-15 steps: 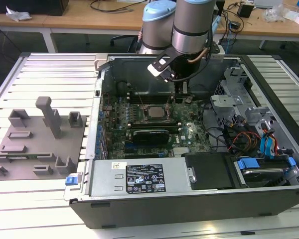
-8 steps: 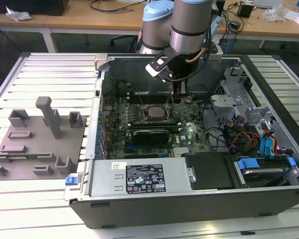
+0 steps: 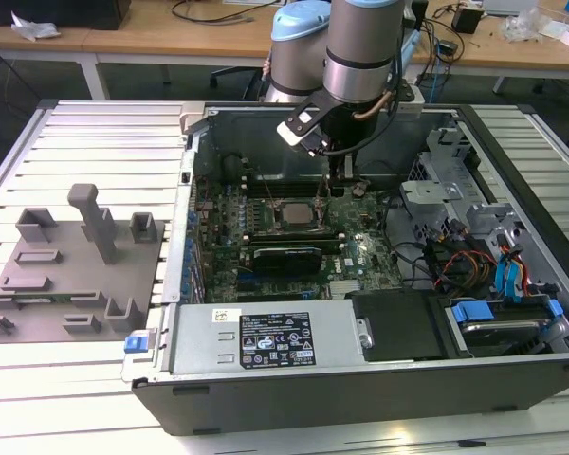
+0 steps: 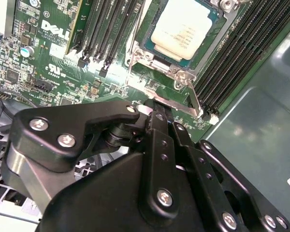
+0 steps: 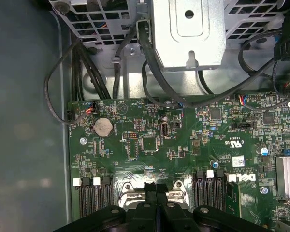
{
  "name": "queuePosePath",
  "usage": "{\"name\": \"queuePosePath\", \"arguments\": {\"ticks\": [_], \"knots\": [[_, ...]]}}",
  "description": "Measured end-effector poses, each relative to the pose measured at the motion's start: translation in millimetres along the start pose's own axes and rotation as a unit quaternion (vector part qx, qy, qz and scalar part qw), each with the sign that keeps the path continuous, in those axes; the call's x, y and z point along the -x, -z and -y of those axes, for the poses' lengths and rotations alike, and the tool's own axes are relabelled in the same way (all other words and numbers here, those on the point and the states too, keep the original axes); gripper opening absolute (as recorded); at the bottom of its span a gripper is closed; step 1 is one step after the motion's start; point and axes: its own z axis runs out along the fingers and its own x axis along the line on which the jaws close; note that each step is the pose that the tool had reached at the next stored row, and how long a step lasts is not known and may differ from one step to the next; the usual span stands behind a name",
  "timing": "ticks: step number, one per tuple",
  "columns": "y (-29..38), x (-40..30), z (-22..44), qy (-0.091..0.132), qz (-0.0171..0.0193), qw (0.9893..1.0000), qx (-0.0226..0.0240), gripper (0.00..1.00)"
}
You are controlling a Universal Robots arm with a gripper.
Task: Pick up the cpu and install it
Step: 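Close the cpu cover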
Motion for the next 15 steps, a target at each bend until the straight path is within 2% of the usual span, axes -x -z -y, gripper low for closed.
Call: {"name": "queuePosePath", "arguments": {"ticks": [15], "knots": [[-0.1, 0.1, 1.4, 0.0, 0.0, 1.0, 0.0, 0.11]]}}
